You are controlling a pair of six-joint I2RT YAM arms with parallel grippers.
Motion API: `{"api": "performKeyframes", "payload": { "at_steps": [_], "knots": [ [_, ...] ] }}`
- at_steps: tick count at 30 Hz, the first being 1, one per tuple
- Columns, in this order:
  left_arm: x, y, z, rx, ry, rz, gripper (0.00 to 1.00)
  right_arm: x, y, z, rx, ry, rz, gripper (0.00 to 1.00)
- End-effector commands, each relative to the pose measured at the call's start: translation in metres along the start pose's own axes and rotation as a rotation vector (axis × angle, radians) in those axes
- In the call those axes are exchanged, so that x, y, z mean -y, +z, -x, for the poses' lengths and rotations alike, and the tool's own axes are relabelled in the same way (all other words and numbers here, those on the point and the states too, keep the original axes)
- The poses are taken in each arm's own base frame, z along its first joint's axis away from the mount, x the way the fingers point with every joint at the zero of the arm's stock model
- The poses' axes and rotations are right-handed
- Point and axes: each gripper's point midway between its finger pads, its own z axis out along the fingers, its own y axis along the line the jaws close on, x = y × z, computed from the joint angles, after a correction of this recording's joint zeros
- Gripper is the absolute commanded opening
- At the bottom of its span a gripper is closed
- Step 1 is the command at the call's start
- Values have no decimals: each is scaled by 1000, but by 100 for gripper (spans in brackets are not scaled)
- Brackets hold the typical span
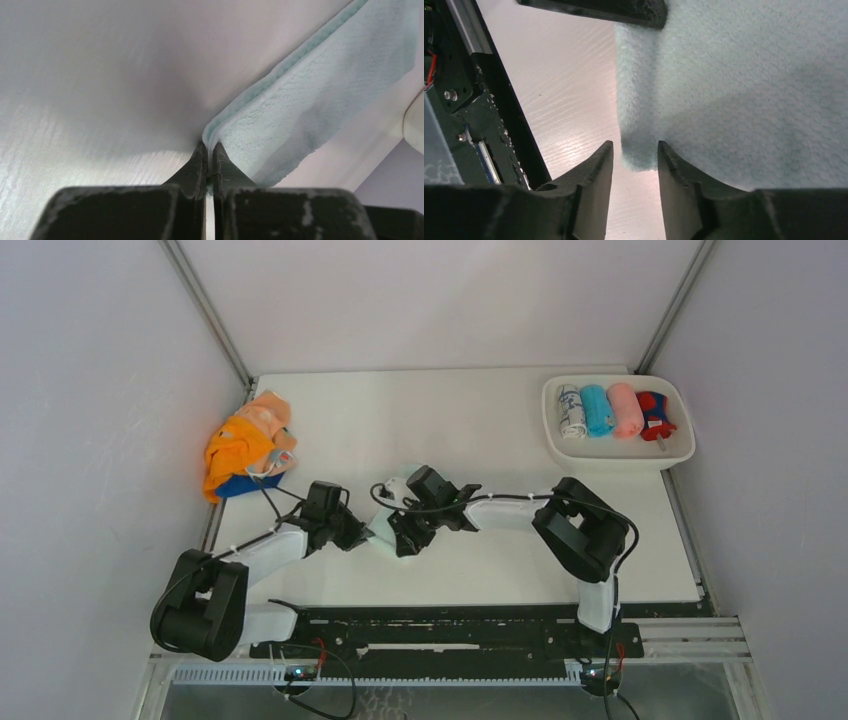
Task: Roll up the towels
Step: Roll the towel at the center of the board.
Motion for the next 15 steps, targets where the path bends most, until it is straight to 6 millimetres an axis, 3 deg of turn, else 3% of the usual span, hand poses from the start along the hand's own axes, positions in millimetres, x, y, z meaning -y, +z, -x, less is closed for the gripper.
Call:
{"api": "performKeyframes", "payload": {
  "at_steps": [1,4,8,15],
  "knots": [
    [6,-10,8,19,16,21,0,-11,-19,36,128,-189,-120,42],
    [7,-11,6,7,13,25,0,-22,-19,49,177,-282,-149,49],
    [6,-14,4,-3,9,36,0,-31,-8,60,223,-369,-155,50],
    [12,-18,7,0,1,34,0,-28,18,43,167,-448,-191,50]
  ]
}}
